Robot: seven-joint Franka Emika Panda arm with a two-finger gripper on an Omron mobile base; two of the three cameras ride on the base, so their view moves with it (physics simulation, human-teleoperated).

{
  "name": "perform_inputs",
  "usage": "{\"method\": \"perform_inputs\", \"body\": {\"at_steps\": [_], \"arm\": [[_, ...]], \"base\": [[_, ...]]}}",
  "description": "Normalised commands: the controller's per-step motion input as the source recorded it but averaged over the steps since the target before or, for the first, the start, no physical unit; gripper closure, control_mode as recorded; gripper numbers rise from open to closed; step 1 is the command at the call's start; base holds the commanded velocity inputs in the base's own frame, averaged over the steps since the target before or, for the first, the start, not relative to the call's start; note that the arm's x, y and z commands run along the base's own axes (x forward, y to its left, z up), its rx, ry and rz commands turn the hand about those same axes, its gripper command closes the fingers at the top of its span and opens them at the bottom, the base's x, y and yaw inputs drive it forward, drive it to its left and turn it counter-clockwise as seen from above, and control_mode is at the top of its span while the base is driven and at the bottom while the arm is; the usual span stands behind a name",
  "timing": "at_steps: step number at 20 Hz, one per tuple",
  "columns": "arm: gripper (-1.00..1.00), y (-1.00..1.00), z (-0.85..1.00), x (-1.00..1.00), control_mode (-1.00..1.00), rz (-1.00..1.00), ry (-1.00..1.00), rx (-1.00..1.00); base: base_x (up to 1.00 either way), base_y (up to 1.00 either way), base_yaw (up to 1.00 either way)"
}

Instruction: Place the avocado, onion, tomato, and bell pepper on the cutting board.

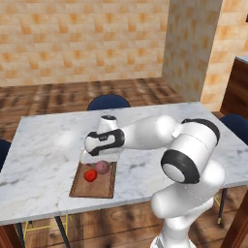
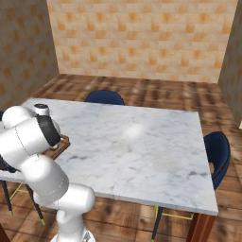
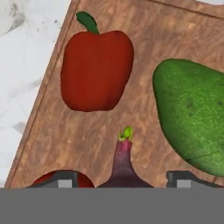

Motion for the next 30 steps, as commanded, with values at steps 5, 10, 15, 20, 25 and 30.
{"method": "perform_inputs", "body": {"at_steps": [5, 10, 15, 20, 25, 30], "arm": [[-1.00, 0.00, 0.16, -0.84, -1.00, 0.05, -0.29, 0.00], [-1.00, -0.01, 0.28, -0.58, -1.00, 0.04, -0.30, 0.00], [-1.00, -0.14, 0.41, -0.03, -1.00, 0.02, -0.23, 0.00], [-1.00, -0.22, 0.91, 0.07, -1.00, 0.03, -0.22, 0.00], [-1.00, -0.59, 1.00, -0.74, -1.00, 0.02, -0.27, 0.00], [-1.00, -0.83, 1.00, -0.96, -1.00, 0.00, -0.27, 0.02]], "base": [[0.00, 0.00, 0.00], [0.00, 0.00, 0.00], [0.00, 0.00, 0.00], [0.00, 0.00, 0.00], [0.00, 0.00, 0.00], [0.00, 0.00, 0.00]]}}
